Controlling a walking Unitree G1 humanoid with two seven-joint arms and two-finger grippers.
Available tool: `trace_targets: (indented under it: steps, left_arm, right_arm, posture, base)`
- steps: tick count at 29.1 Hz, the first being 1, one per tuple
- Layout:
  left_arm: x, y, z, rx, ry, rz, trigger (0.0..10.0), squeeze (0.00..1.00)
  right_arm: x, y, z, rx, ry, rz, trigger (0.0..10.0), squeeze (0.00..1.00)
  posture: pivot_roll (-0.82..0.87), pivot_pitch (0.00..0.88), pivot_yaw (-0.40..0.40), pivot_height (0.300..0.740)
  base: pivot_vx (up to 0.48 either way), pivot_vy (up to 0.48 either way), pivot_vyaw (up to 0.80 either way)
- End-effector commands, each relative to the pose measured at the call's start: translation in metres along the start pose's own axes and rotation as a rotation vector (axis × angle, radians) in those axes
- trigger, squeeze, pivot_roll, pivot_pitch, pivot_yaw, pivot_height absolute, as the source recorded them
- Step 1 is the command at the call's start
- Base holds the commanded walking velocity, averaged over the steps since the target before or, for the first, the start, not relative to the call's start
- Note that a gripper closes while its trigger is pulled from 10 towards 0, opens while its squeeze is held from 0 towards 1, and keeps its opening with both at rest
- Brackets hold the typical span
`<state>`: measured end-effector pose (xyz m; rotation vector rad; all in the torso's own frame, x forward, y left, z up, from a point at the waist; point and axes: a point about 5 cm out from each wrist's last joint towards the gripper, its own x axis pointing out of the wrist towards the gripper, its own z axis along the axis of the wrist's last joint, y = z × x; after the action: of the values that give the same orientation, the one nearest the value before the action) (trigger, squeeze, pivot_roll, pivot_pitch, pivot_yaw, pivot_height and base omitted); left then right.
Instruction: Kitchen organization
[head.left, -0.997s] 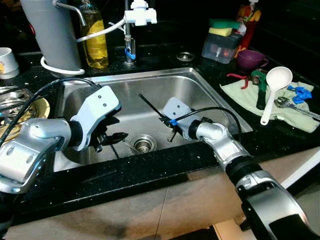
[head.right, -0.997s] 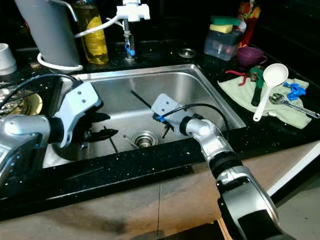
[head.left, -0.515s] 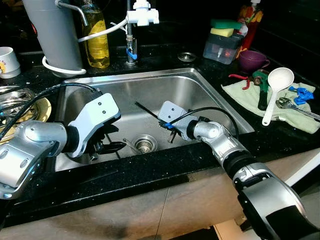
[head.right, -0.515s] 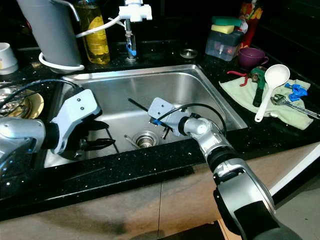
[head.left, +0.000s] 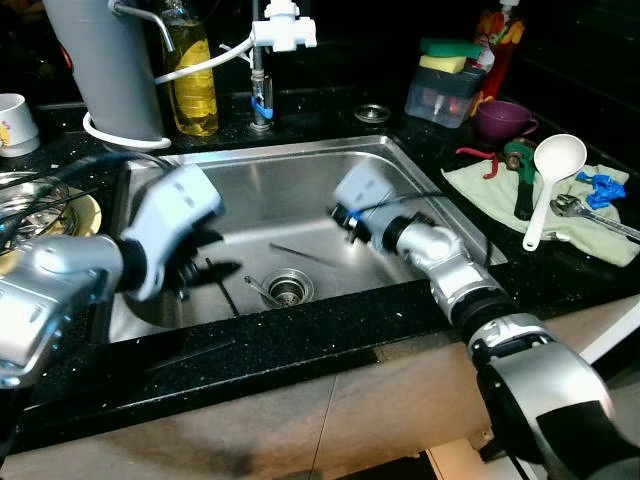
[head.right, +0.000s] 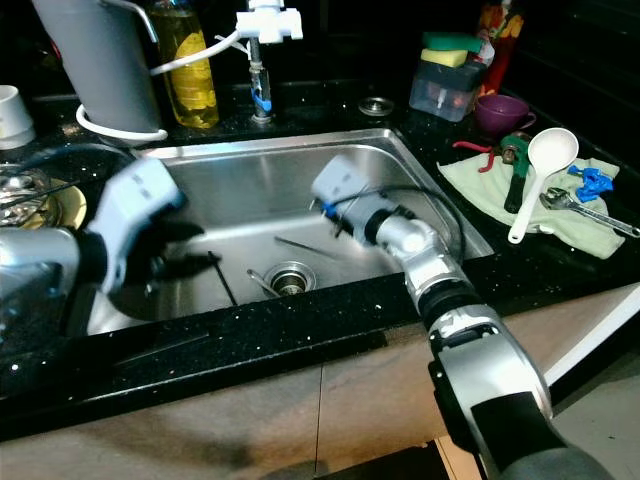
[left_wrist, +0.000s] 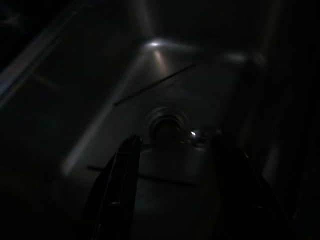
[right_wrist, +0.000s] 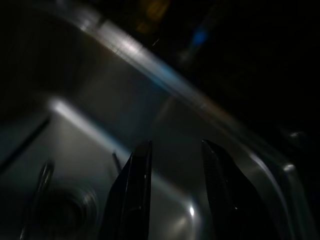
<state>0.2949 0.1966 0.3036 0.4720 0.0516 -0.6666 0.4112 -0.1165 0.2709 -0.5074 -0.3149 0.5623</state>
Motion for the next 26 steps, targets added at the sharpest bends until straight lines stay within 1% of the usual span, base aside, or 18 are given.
trace_targets:
  steps: [1, 2, 3, 4, 5, 6, 7, 9, 11, 12, 14, 16, 19, 21, 22, 24, 25, 26]
  left_arm:
    - [-0.01, 0.005, 0.006, -0.094, -0.049, -0.015, 10.0, 0.0]
    - [-0.019, 0.005, 0.007, -0.13, -0.064, -0.042, 10.0, 0.07]
    - [-0.019, 0.005, 0.007, -0.13, -0.064, -0.042, 10.0, 0.07]
    - [-0.025, 0.005, 0.008, -0.151, -0.072, -0.061, 10.0, 0.07]
    - [-0.033, 0.003, 0.007, -0.179, -0.077, -0.091, 10.0, 1.0]
    - [-0.043, -0.001, 0.006, -0.2, -0.081, -0.138, 10.0, 1.0]
    - [-0.043, -0.001, 0.006, -0.2, -0.081, -0.138, 10.0, 1.0]
    - [-0.056, -0.008, 0.005, -0.214, -0.079, -0.212, 10.0, 1.0]
    - [-0.062, -0.01, 0.005, -0.209, -0.07, -0.243, 10.0, 1.0]
    - [-0.062, -0.01, 0.005, -0.209, -0.07, -0.243, 10.0, 1.0]
    - [-0.074, -0.012, 0.005, -0.193, -0.035, -0.29, 10.0, 1.0]
    - [-0.079, -0.013, 0.004, -0.176, -0.01, -0.303, 10.0, 1.0]
    - [-0.081, -0.014, 0.004, -0.168, 0.006, -0.309, 10.0, 1.0]
    - [-0.083, -0.021, 0.001, -0.125, 0.051, -0.346, 10.0, 1.0]
    - [-0.083, -0.027, -0.001, -0.116, 0.074, -0.374, 10.0, 0.76]
    - [-0.084, -0.031, -0.003, -0.112, 0.089, -0.395, 10.0, 0.76]
    - [-0.084, -0.035, -0.005, -0.1, 0.107, -0.408, 10.0, 0.0]
    - [-0.082, -0.038, -0.007, -0.089, 0.114, -0.41, 10.0, 0.0]
  right_arm:
    - [-0.005, -0.006, 0.004, 0.125, -0.095, -0.048, 10.0, 0.0]
    - [-0.009, -0.003, 0.003, 0.192, -0.142, -0.052, 10.0, 0.0]
    - [-0.009, -0.003, 0.003, 0.192, -0.142, -0.052, 10.0, 0.0]
    - [-0.012, -0.001, 0.003, 0.233, -0.173, -0.053, 10.0, 0.0]
    - [-0.016, 0.005, 0.001, 0.269, -0.199, -0.047, 10.0, 0.0]
    - [-0.021, 0.014, 0.002, 0.315, -0.23, -0.033, 10.0, 0.0]
    - [-0.021, 0.014, 0.002, 0.315, -0.23, -0.033, 10.0, 0.0]
    - [-0.03, 0.026, 0.005, 0.383, -0.282, 0.0, 10.0, 0.0]
    - [-0.035, 0.032, 0.008, 0.409, -0.307, 0.024, 10.0, 0.0]
    - [-0.035, 0.032, 0.008, 0.409, -0.307, 0.024, 10.0, 0.0]
    - [-0.047, 0.046, 0.015, 0.43, -0.345, 0.111, 10.0, 0.0]
    - [-0.052, 0.052, 0.017, 0.43, -0.348, 0.146, 10.0, 0.0]
    - [-0.056, 0.055, 0.018, 0.424, -0.344, 0.169, 10.0, 0.0]
    - [-0.059, 0.055, 0.016, 0.42, -0.323, 0.167, 10.0, 0.0]
    - [-0.06, 0.055, 0.015, 0.418, -0.314, 0.161, 10.0, 0.0]
    - [-0.062, 0.055, 0.015, 0.419, -0.306, 0.157, 10.0, 0.0]
    - [-0.063, 0.054, 0.016, 0.42, -0.301, 0.154, 10.0, 0.0]
    - [-0.065, 0.055, 0.016, 0.423, -0.294, 0.154, 10.0, 0.0]
  posture:
    - [-0.02, 0.167, -0.059, 0.74]
    - [-0.02, 0.169, -0.057, 0.74]
    - [-0.02, 0.169, -0.057, 0.74]
    - [-0.02, 0.169, -0.057, 0.74]
    - [-0.03, 0.17, -0.054, 0.74]
    - [-0.03, 0.171, -0.052, 0.74]
    - [-0.03, 0.171, -0.052, 0.74]
    - [-0.03, 0.172, -0.052, 0.74]
    - [-0.03, 0.172, -0.052, 0.74]
    - [-0.03, 0.172, -0.052, 0.74]
    - [-0.03, 0.172, -0.056, 0.74]
    - [-0.03, 0.171, -0.056, 0.74]
    - [-0.03, 0.171, -0.056, 0.74]
    - [-0.03, 0.174, -0.052, 0.74]
    - [-0.03, 0.175, -0.051, 0.74]
    - [-0.03, 0.175, -0.051, 0.74]
    - [-0.03, 0.176, -0.051, 0.74]
    - [-0.03, 0.176, -0.052, 0.74]
  base:
    - [0.0, 0.0, 0.0]
    - [0.0, 0.0, 0.0]
    - [0.0, 0.0, 0.0]
    - [0.0, 0.0, 0.0]
    - [0.0, 0.0, 0.0]
    - [0.0, 0.0, 0.0]
    - [0.0, 0.0, 0.0]
    - [0.0, 0.0, 0.0]
    - [0.0, 0.0, 0.0]
    - [0.0, 0.0, 0.0]
    - [0.0, 0.0, 0.0]
    - [0.0, 0.0, 0.0]
    - [0.0, 0.0, 0.0]
    - [0.0, 0.0, 0.0]
    - [0.0, 0.0, 0.0]
    - [0.0, 0.0, 0.0]
    - [0.0, 0.0, 0.0]
    - [0.0, 0.0, 0.0]
